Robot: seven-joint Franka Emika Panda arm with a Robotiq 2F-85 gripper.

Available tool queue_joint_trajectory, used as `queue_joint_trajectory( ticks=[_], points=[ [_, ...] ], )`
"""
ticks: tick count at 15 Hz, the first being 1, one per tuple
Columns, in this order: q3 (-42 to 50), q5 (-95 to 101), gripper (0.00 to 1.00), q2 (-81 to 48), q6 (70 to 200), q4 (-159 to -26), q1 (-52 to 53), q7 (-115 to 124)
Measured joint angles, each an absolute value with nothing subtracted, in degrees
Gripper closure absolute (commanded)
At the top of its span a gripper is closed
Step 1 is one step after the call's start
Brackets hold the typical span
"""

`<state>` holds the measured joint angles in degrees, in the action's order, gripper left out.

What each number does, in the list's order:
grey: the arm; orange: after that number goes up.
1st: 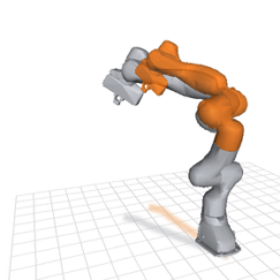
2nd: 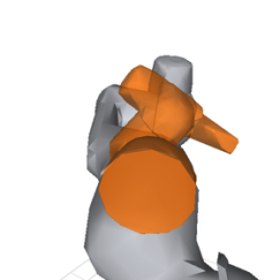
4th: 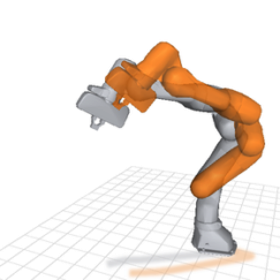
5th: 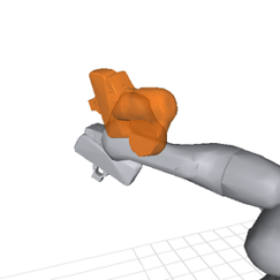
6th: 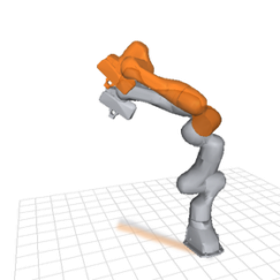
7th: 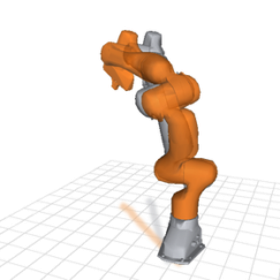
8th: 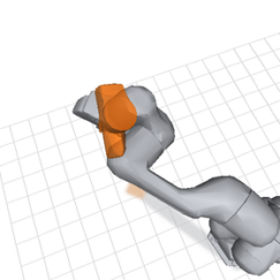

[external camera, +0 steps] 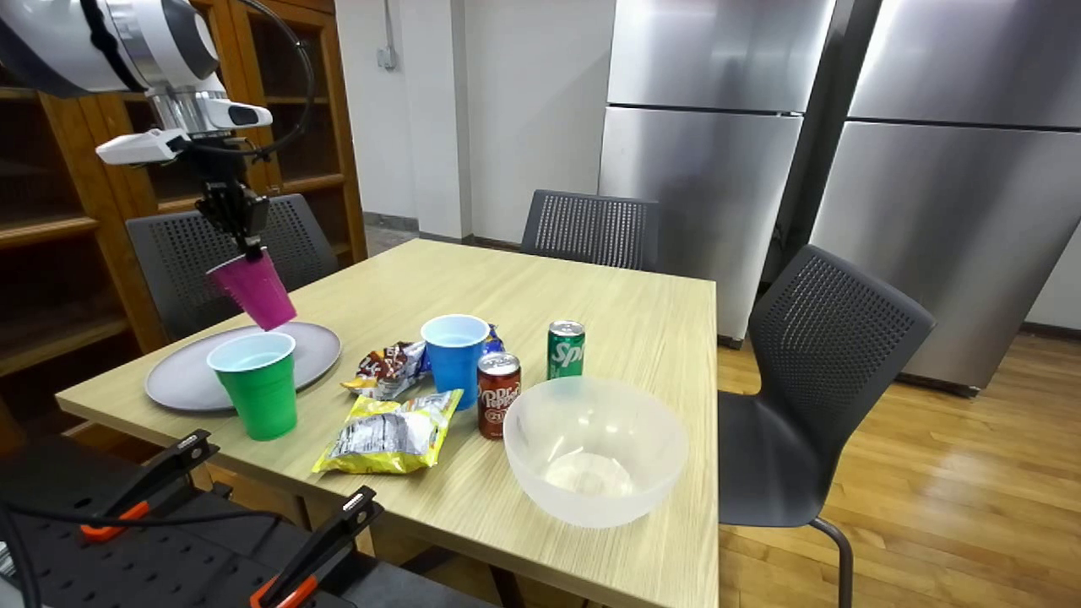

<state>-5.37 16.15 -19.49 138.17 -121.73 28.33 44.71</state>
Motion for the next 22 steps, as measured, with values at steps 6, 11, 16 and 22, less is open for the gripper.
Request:
queue_joint_trajectory(
  ticks=[6, 11, 16, 22],
  points=[
    [-6.81, 16.15, 0.99, -20.80, 137.14, -120.95, 28.52, 44.71],
    [-7.47, 16.15, 0.99, -22.97, 136.07, -118.86, 28.62, 44.71],
    [-7.85, 16.14, 0.99, -25.50, 134.95, -116.10, 29.19, 44.71],
    [-7.83, 16.09, 0.99, -28.09, 133.22, -113.43, 29.48, 44.71]
  ],
)
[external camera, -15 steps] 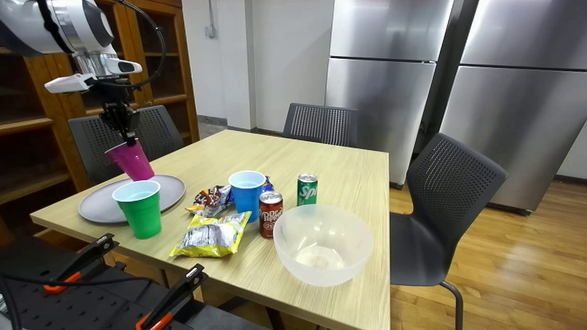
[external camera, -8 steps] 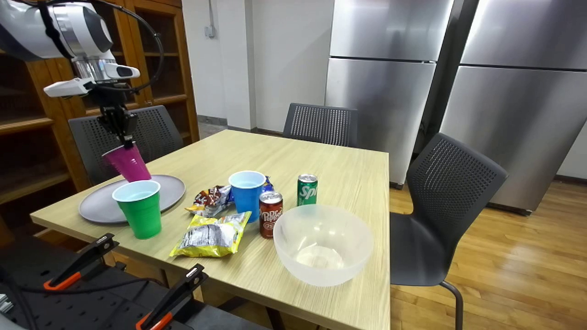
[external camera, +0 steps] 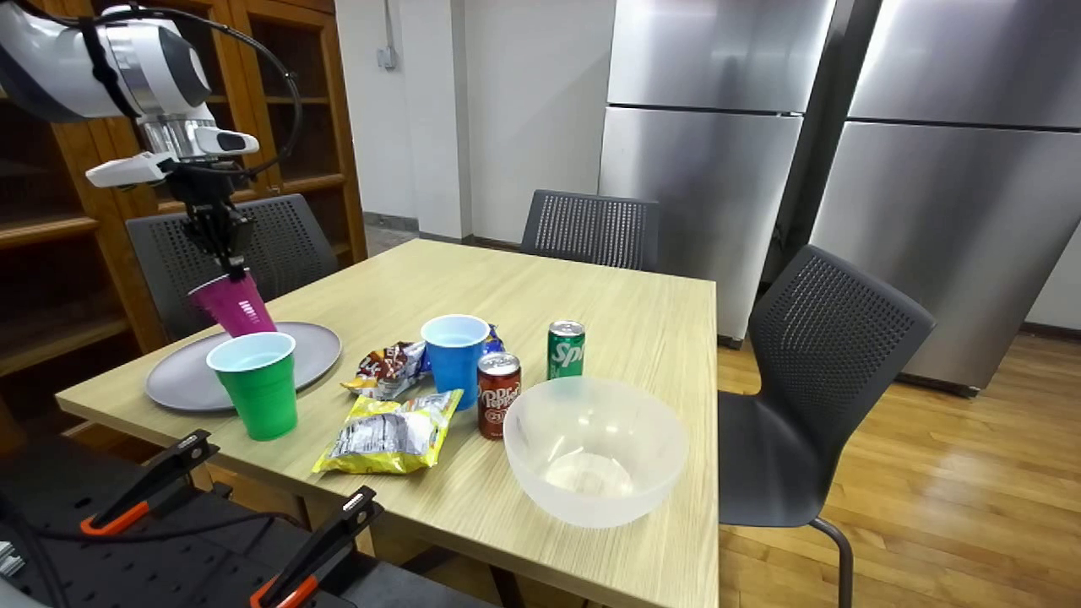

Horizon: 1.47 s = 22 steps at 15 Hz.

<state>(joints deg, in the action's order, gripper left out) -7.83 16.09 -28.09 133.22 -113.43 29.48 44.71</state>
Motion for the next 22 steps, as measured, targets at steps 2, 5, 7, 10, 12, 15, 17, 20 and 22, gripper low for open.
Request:
queue_joint_trajectory(
  ticks=[2, 5, 7, 10, 12, 15, 17, 20, 22],
  points=[
    [-7.79, 16.05, 0.99, -28.68, 132.68, -112.88, 29.48, 44.71],
    [-7.67, 15.81, 0.99, -29.01, 131.92, -112.25, 29.47, 44.71],
    [-7.54, 15.74, 0.99, -29.06, 131.73, -112.18, 29.44, 44.71],
    [-7.35, 15.72, 0.99, -29.06, 131.43, -112.17, 29.35, 44.71],
    [-7.12, 15.70, 0.99, -29.06, 131.21, -112.17, 29.30, 44.71],
    [-6.73, 15.70, 0.99, -29.06, 130.76, -112.17, 29.22, 44.72],
    [-6.60, 15.70, 0.99, -29.06, 130.47, -112.17, 29.09, 44.72],
    [-6.44, 15.70, 0.99, -29.06, 130.03, -112.18, 28.97, 44.71],
    [-6.33, 15.70, 0.99, -29.06, 129.82, -112.21, 28.93, 44.72]
  ],
)
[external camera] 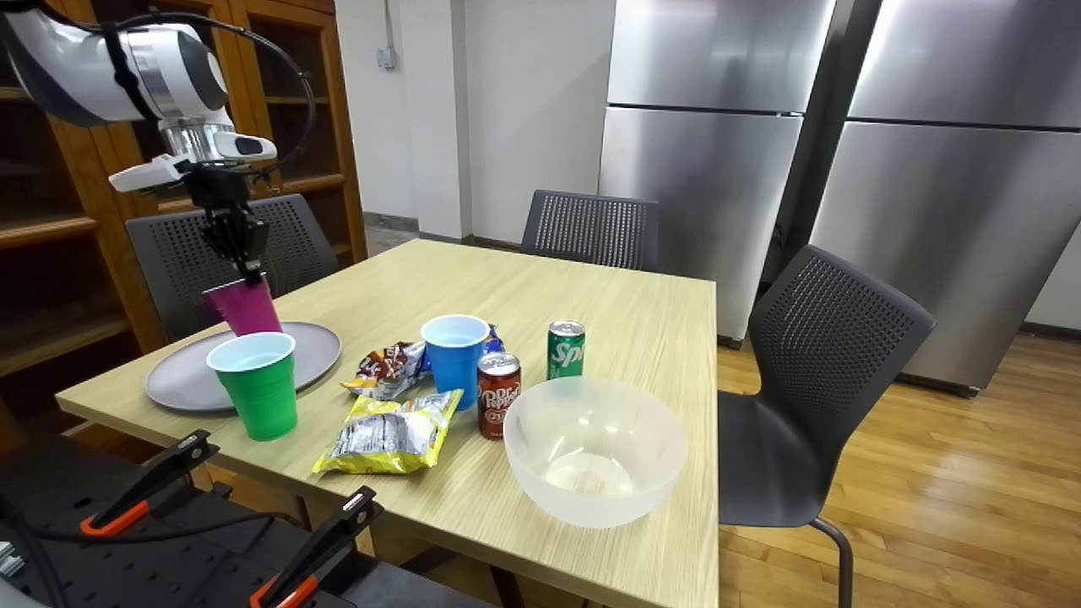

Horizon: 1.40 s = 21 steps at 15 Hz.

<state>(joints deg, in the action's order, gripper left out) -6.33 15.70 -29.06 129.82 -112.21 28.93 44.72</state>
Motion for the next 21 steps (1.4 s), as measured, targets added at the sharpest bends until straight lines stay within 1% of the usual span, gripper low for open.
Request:
queue_joint_trajectory(
  ticks=[3, 4, 5, 6, 12, 13, 15, 21],
  points=[
    [-6.25, 15.70, 0.97, -29.06, 129.56, -112.28, 28.79, 44.72],
    [-6.25, 15.70, 0.70, -29.06, 129.50, -112.30, 28.73, 44.72],
    [-6.24, 15.70, 0.70, -29.06, 129.46, -112.31, 28.66, 44.71],
    [-6.24, 15.70, 0.65, -29.05, 129.40, -112.32, 28.59, 44.71],
    [-5.97, 15.70, 0.21, -29.06, 129.05, -112.88, 28.43, 44.71],
    [-5.93, 15.70, 0.12, -29.05, 129.04, -113.02, 28.39, 44.71],
    [-5.84, 15.70, 0.01, -29.03, 129.04, -113.31, 28.34, 44.71],
    [-5.72, 15.70, 0.00, -27.82, 129.02, -115.08, 28.21, 44.71]
  ],
)
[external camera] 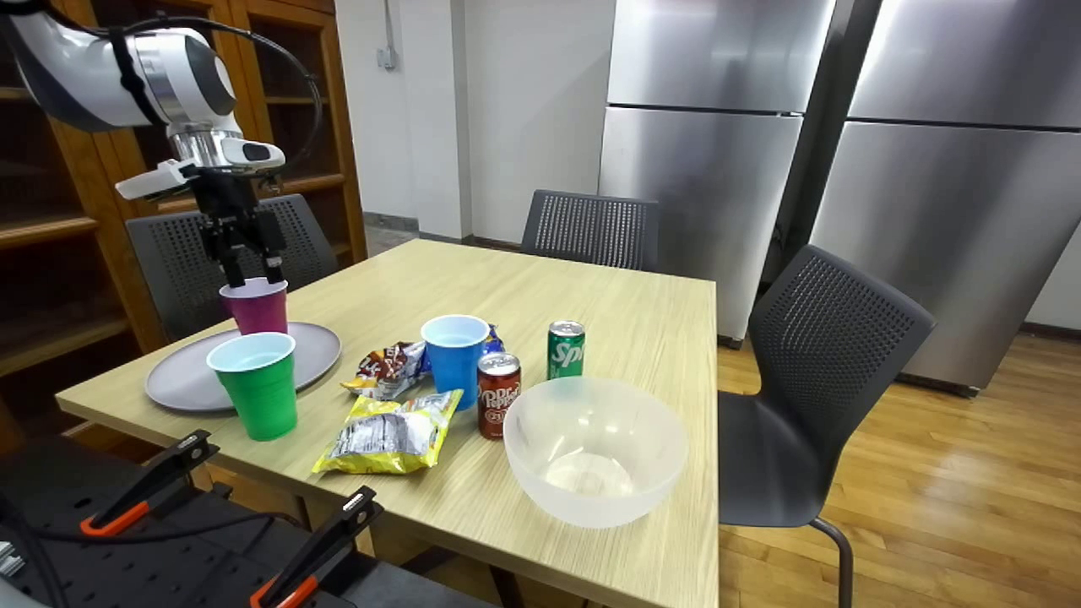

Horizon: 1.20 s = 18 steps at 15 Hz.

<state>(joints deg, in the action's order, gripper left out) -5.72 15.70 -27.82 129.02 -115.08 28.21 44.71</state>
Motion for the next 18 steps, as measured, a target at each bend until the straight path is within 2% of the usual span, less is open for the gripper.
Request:
queue_joint_trajectory(
  ticks=[18],
  points=[
    [-7.72, 7.74, 0.00, -7.18, 127.95, -134.77, 22.04, 44.39]
  ],
)
